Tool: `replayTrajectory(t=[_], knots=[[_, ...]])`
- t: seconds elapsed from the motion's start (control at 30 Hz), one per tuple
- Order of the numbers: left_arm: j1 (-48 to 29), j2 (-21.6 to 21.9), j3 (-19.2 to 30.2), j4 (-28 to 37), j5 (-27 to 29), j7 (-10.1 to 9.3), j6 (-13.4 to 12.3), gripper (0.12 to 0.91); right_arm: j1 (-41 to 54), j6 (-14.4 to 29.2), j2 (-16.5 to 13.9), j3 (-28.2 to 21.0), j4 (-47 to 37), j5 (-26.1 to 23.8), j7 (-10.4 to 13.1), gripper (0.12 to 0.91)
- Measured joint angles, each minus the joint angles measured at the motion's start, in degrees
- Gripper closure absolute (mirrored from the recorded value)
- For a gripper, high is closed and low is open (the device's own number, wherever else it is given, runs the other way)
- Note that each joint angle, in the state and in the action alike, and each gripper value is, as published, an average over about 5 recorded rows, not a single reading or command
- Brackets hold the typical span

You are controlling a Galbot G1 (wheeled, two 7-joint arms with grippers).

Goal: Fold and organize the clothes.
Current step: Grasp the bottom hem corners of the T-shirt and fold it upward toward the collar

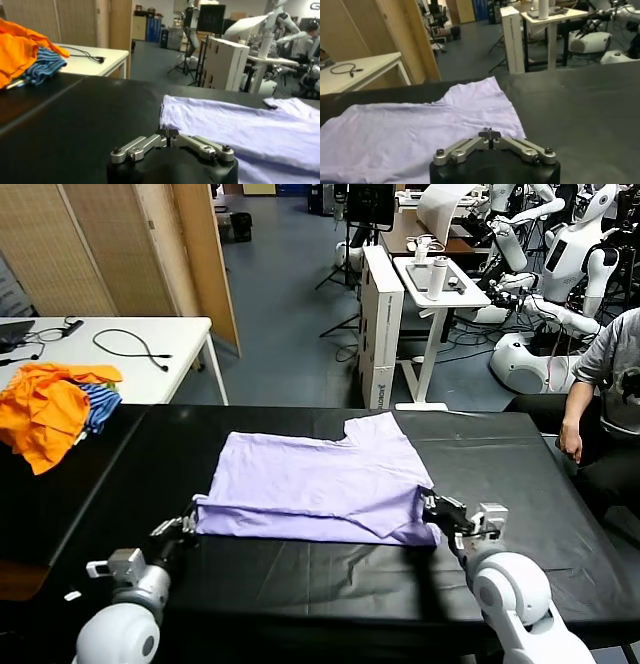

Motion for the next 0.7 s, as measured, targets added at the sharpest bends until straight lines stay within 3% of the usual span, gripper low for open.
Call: replayTrajectory(t=[0.17,0.33,0.47,0.57,0.7], knots=[[-1.4,0.2,0.0,2.5,0.1,-0.31,-0.1,0.885,-0.5,0.2,0.1,0.5,-0.4,-0.1,-0.3,0.886],[-2.2,0.3,0.2,3.8,0.0,-0.27,0.0,0.885,-1.0,-0.4,0.2,0.9,0.2,0.0,-2.6,0.852],[-2.7,-0.4,0.3,3.9,0.0,0.03,0.5,0.830,-2.2,-1.8,-0.5,1.9,1.6,-0.1,-3.9,0.655],[-2.1,-1.1,0.0,3.1,0.6,0.13,0.6,0.675,-3.8,-2.8,-1.2,2.7,3.3,-0.7,-4.1,0.466],[-0.7,-1.8,-0.2,1.9,2.1,0.13,0.7,0.410,-6.5,-3.3,-2.5,4.0,5.8,-2.3,-4.6,0.222]])
